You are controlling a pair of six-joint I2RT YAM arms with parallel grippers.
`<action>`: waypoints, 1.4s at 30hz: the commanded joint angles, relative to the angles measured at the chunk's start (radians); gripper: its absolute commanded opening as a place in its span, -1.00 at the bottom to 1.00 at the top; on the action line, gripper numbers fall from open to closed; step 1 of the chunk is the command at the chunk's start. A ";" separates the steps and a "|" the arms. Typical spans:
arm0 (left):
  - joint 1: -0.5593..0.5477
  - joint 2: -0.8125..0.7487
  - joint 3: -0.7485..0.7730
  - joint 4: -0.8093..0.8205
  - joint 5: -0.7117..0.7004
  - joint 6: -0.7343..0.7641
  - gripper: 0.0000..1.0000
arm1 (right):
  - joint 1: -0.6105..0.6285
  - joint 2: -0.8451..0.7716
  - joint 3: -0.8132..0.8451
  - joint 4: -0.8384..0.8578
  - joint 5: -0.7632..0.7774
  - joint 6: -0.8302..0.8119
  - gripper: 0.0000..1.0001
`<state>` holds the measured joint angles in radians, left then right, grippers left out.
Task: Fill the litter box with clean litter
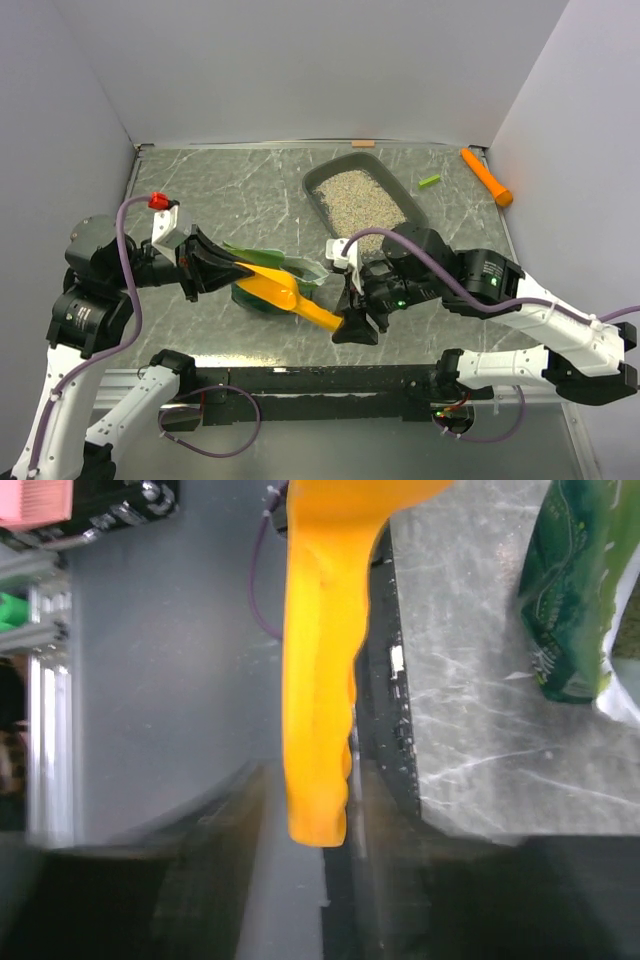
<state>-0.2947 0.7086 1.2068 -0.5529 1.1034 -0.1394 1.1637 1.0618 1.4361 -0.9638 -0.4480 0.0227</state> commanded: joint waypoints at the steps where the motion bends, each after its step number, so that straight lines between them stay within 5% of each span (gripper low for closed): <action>1: -0.001 -0.052 -0.038 0.134 -0.075 -0.028 -0.98 | 0.011 -0.066 0.012 0.095 0.093 0.008 0.28; 8: -0.001 -0.135 -0.101 0.197 -0.368 -0.135 -0.98 | 0.004 -0.152 -0.042 0.285 0.444 0.078 0.59; 14: -0.001 -0.141 -0.086 0.190 -0.557 -0.261 -0.98 | -0.085 -0.166 -0.080 0.474 0.540 0.129 0.70; 17: -0.001 -0.133 -0.058 0.169 -0.661 -0.287 -0.98 | -0.278 -0.137 -0.114 0.554 0.335 0.237 0.70; 24: -0.003 -0.075 -0.046 0.189 -0.723 -0.312 -0.98 | -0.484 -0.083 -0.256 0.957 0.025 0.364 0.71; 42: 0.074 0.140 -0.131 0.511 -0.391 -0.385 -0.98 | -0.835 0.015 -0.658 1.757 -0.457 0.692 0.75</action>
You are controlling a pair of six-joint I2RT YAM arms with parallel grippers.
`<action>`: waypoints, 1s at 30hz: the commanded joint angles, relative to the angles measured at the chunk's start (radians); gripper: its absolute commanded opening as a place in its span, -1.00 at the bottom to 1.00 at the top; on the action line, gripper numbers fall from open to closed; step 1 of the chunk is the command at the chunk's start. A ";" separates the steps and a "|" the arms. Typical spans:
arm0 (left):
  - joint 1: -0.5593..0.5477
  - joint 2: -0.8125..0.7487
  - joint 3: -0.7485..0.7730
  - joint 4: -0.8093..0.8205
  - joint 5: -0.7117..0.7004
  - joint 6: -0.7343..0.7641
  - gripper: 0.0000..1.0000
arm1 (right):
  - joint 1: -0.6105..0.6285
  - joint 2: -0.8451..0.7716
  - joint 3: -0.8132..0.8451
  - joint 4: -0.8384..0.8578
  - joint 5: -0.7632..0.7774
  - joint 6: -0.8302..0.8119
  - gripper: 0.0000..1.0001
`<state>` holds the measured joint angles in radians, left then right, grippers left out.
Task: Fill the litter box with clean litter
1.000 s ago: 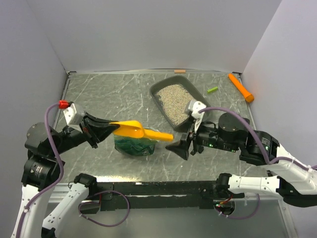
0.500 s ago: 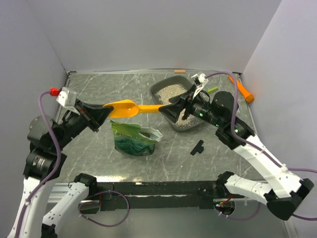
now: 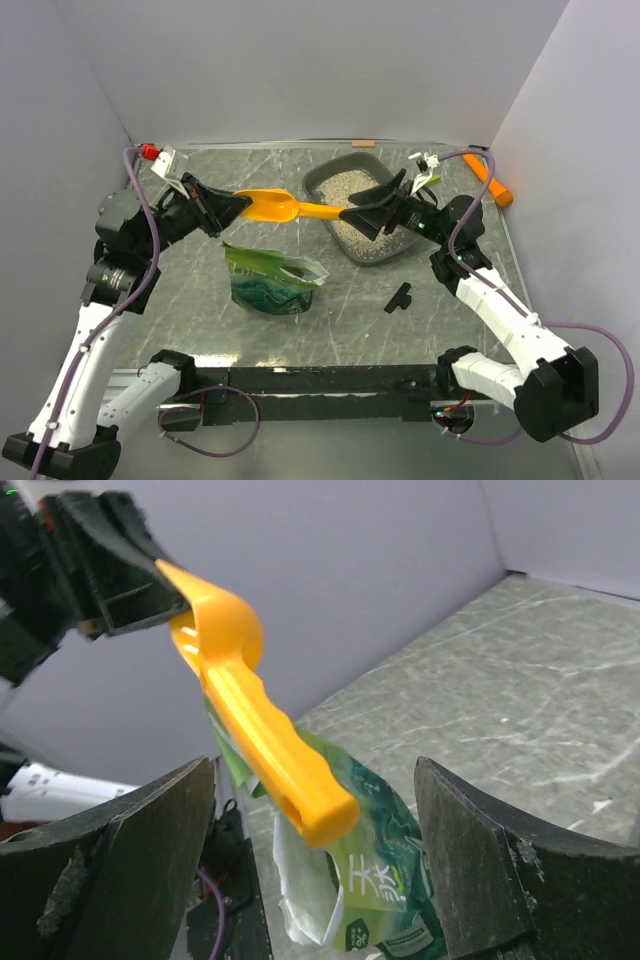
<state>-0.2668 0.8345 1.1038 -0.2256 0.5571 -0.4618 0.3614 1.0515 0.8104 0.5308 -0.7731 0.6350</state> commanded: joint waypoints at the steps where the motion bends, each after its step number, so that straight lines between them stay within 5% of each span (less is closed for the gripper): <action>1: 0.081 0.029 -0.047 0.213 0.185 -0.075 -0.98 | -0.038 0.030 -0.037 0.276 -0.140 0.095 0.75; 7: 0.167 0.054 -0.096 0.353 0.337 -0.163 -0.98 | -0.070 0.059 -0.063 0.373 -0.193 0.144 0.76; 19: 0.210 0.094 -0.174 0.541 0.406 -0.276 -0.98 | -0.056 0.165 -0.051 0.512 -0.209 0.249 0.75; 30: 0.235 0.112 -0.188 0.557 0.414 -0.294 -0.98 | 0.005 0.205 -0.019 0.555 -0.187 0.262 0.61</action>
<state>-0.0425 0.9470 0.9127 0.2584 0.9470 -0.7307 0.3492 1.2415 0.7498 0.9771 -0.9653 0.8890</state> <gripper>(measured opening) 0.068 0.821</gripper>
